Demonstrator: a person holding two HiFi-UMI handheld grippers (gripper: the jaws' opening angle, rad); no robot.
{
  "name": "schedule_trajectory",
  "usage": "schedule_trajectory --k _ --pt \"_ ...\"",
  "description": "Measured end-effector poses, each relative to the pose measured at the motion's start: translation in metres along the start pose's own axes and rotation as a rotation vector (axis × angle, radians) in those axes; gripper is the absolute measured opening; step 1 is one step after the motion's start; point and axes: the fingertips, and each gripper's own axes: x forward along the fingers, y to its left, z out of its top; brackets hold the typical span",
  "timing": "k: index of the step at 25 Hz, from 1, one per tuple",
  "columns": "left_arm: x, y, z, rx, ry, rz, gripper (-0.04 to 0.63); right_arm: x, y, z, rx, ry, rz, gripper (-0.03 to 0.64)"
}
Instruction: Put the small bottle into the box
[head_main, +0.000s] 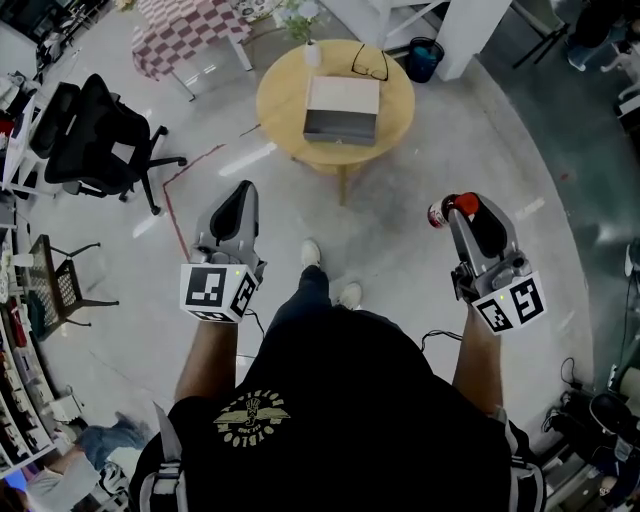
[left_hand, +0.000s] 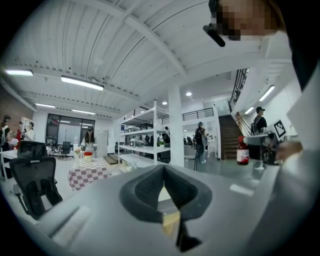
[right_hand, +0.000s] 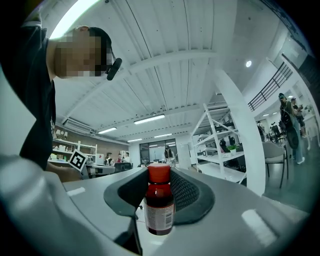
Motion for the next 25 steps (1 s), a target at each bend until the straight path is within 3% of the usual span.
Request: schedule_trajectory --k 11,25 --pt "0.03 0.035 -0.015 -0.021 0.033 -0.02 0.0 0.036 -0.009 -0.008 -0.002 0.027 -0.039 0.146" --pt "0.122 0.095 0.0 -0.033 0.002 -0.12 0.0 0.132 -0.027 0.004 -0.03 0.04 -0.096 0.146"
